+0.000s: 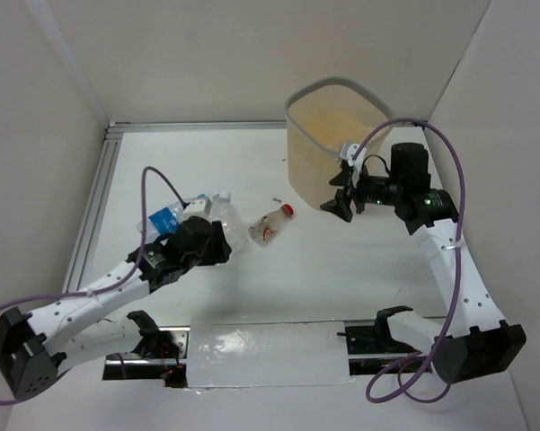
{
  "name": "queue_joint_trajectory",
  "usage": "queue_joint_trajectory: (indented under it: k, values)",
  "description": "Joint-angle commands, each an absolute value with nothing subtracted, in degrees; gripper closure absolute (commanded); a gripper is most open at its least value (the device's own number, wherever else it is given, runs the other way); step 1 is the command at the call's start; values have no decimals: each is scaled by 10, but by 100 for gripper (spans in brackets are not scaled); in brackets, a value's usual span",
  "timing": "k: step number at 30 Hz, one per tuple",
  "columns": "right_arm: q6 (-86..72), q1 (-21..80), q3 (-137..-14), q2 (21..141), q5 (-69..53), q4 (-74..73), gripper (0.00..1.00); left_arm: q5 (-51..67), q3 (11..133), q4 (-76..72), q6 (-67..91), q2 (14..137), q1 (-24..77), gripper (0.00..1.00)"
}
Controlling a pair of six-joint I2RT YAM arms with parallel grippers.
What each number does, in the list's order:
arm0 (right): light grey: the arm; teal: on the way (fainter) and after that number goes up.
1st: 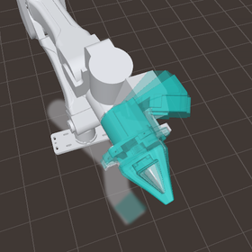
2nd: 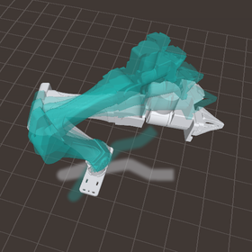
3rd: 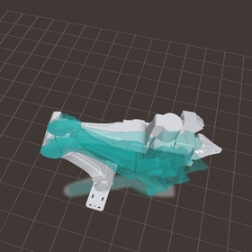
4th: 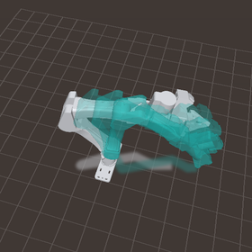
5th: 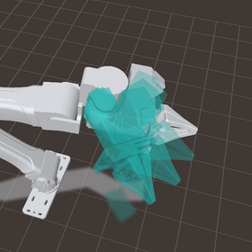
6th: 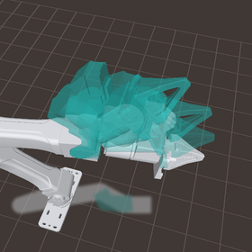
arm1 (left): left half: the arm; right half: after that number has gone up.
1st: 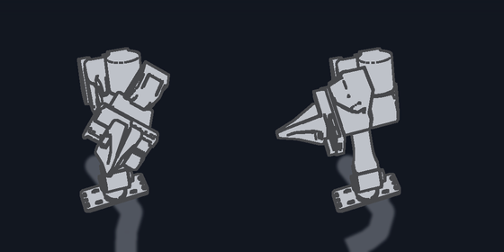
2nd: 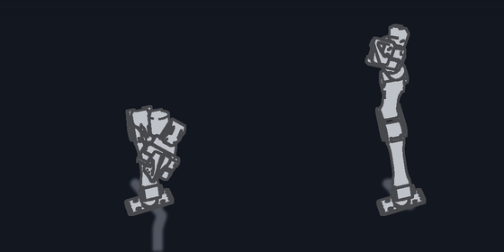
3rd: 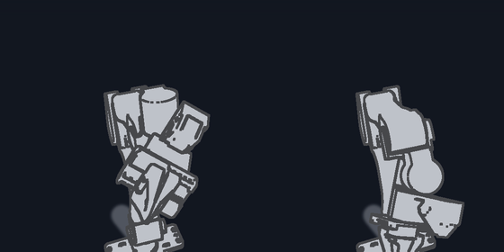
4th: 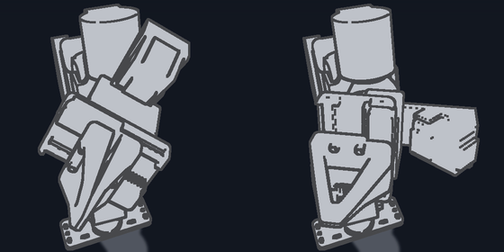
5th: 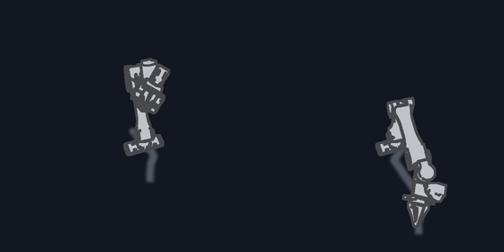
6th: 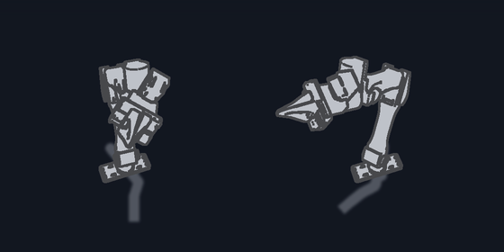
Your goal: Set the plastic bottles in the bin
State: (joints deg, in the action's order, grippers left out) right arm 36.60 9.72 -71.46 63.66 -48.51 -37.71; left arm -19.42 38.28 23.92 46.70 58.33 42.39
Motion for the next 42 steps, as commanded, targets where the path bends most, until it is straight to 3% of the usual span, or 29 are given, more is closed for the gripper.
queue_joint_trajectory:
  k: [1, 4, 8, 13, 16, 21, 27, 33, 35, 38, 40, 41, 42]
  values:
    - [385, 104, -658, 598, -472, -407, 29, -170, 447, 223, 432, 523, 439, 76]
    - [385, 104, -602, 584, -472, -402, 42, -158, 508, 198, 400, 528, 439, 76]
    - [411, 104, -543, 564, -447, -396, 71, -113, 658, 123, 338, 612, 439, 76]
    - [449, 104, -511, 547, -411, -403, 92, -27, 841, 65, 310, 765, 439, 77]
    - [469, 104, -489, 541, -395, -409, 97, 29, 964, 44, 310, 869, 439, 78]
    - [483, 104, -455, 534, -382, -421, 97, 88, 1084, -8, 339, 978, 425, 80]
    - [489, 104, -432, 524, -388, -426, 95, 71, 1031, -205, 454, 1020, 407, 84]
    - [501, 104, -414, 512, -388, -433, 86, 54, 1090, -249, 505, 1118, 407, 79]
    - [501, 104, -408, 506, -382, -439, 81, 47, 1116, -249, 505, 1143, 407, 73]
    - [506, 98, -408, 500, -382, -439, 66, 29, 1170, -206, 494, 1188, 407, 62]
    - [506, 98, -408, 500, -382, -439, 55, 19, 1199, -186, 483, 1212, 407, 46]
    - [506, 98, -403, 500, -382, -439, 38, 18, 1206, -179, 483, 1217, 407, 29]
    - [506, 98, -403, 500, -382, -439, 31, 18, 1220, -162, 475, 1217, 407, 20]
